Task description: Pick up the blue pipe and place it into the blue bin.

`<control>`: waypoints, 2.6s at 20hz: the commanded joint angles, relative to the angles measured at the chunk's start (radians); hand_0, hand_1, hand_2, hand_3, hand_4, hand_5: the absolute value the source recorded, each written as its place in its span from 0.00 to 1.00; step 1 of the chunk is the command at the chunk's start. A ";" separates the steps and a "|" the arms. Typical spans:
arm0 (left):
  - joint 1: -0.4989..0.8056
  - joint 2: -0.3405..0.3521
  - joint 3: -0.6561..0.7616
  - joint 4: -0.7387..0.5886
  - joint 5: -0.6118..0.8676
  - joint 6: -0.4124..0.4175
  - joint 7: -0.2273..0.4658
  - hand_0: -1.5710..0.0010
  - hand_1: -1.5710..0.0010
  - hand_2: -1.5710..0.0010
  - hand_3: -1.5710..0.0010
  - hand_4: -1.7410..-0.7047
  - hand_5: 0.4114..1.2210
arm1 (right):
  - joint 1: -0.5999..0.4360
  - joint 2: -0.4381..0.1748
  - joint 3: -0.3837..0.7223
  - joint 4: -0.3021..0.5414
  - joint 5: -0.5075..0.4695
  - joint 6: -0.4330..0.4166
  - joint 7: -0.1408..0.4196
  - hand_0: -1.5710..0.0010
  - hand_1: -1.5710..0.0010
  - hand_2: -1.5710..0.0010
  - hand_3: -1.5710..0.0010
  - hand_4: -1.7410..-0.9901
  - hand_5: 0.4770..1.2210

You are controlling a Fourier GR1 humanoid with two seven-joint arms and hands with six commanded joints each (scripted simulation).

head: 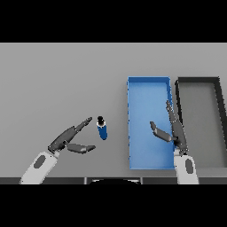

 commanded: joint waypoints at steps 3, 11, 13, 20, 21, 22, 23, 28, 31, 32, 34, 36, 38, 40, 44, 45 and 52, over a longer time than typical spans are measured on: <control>-0.032 -0.067 -0.029 0.059 -0.039 0.015 -0.018 1.00 1.00 1.00 1.00 0.57 0.06 | -0.003 -0.011 -0.012 -0.007 -0.012 0.004 0.009 1.00 1.00 1.00 1.00 0.70 0.20; -0.138 -0.194 -0.052 0.239 -0.114 0.056 -0.050 1.00 1.00 1.00 1.00 0.64 0.03 | 0.033 -0.015 -0.014 -0.026 -0.016 0.010 -0.012 1.00 1.00 1.00 1.00 0.69 0.22; -0.150 -0.228 -0.068 0.257 -0.139 0.080 -0.037 1.00 1.00 1.00 1.00 0.67 0.01 | 0.019 -0.011 -0.011 -0.010 -0.009 0.007 -0.007 1.00 1.00 1.00 1.00 0.69 0.23; -0.177 -0.327 -0.034 0.322 -0.055 0.059 -0.093 0.99 0.90 0.80 0.82 0.48 0.25 | 0.026 -0.017 -0.016 -0.013 -0.007 0.006 -0.027 1.00 1.00 1.00 1.00 0.70 0.24; -0.179 -0.345 -0.026 0.344 -0.040 0.054 -0.104 0.92 0.80 0.69 0.66 0.44 0.40 | 0.032 -0.017 -0.012 -0.023 -0.004 0.006 -0.032 1.00 1.00 1.00 1.00 0.69 0.24; -0.165 -0.358 -0.025 0.343 -0.036 0.063 -0.119 0.77 0.65 0.56 0.53 0.36 0.52 | 0.035 -0.018 -0.016 -0.011 -0.008 0.008 -0.034 1.00 1.00 1.00 1.00 0.69 0.24; -0.168 -0.360 -0.025 0.344 -0.037 0.061 -0.115 0.62 0.52 0.45 0.42 0.29 0.62 | 0.033 -0.017 -0.015 -0.014 -0.003 0.003 -0.024 1.00 1.00 1.00 1.00 0.69 0.24; -0.155 -0.365 -0.045 0.309 -0.055 0.073 -0.125 0.20 0.17 0.15 0.15 0.20 0.87 | 0.007 -0.010 -0.014 0.002 -0.010 0.006 -0.004 1.00 1.00 1.00 1.00 0.69 0.23; -0.155 -0.378 -0.042 0.301 -0.080 0.085 -0.163 0.10 0.09 0.08 0.08 0.24 0.94 | 0.004 -0.010 -0.018 -0.001 -0.026 0.017 -0.008 1.00 1.00 1.00 1.00 0.69 0.21; -0.146 -0.379 -0.043 0.266 -0.081 0.087 -0.168 0.08 0.07 0.06 0.06 0.25 0.95 | 0.003 -0.011 -0.018 0.005 -0.019 0.012 -0.008 1.00 1.00 1.00 1.00 0.70 0.21; -0.148 -0.389 -0.038 0.230 -0.090 0.093 -0.182 0.05 0.04 0.04 0.04 0.26 0.97 | 0.000 -0.008 -0.021 0.002 -0.033 0.019 0.000 1.00 1.00 1.00 1.00 0.69 0.21; -0.168 -0.411 -0.030 0.191 -0.091 0.100 -0.163 0.03 0.03 0.02 0.03 0.26 0.98 | 0.015 -0.006 -0.010 -0.013 -0.020 0.017 0.003 1.00 1.00 1.00 1.00 0.69 0.21; -0.180 -0.409 -0.025 0.141 -0.081 0.081 -0.129 0.02 0.02 0.02 0.02 0.26 0.99 | 0.002 -0.013 -0.013 -0.002 -0.004 0.007 0.015 1.00 1.00 1.00 1.00 0.70 0.22; -0.199 -0.423 -0.025 0.111 -0.075 0.061 -0.100 0.01 0.01 0.01 0.01 0.27 0.99 | 0.002 -0.017 -0.015 0.003 0.004 0.002 0.006 1.00 1.00 1.00 1.00 0.73 0.22; -0.225 -0.433 -0.026 0.065 -0.087 0.029 -0.062 0.01 0.00 0.00 0.00 0.26 1.00 | 0.002 -0.015 -0.007 -0.010 0.014 -0.002 0.007 1.00 1.00 1.00 1.00 0.77 0.22; -0.228 -0.435 -0.020 0.063 -0.090 0.025 -0.043 0.00 0.00 0.00 0.00 0.26 1.00 | 0.010 -0.025 -0.017 0.000 0.006 0.005 -0.011 1.00 1.00 1.00 1.00 0.78 0.22; -0.210 -0.452 0.000 0.061 -0.120 -0.005 -0.026 0.00 0.00 0.00 0.00 0.27 1.00 | 0.087 -0.022 -0.005 -0.099 0.064 -0.052 -0.019 1.00 1.00 1.00 1.00 0.77 0.22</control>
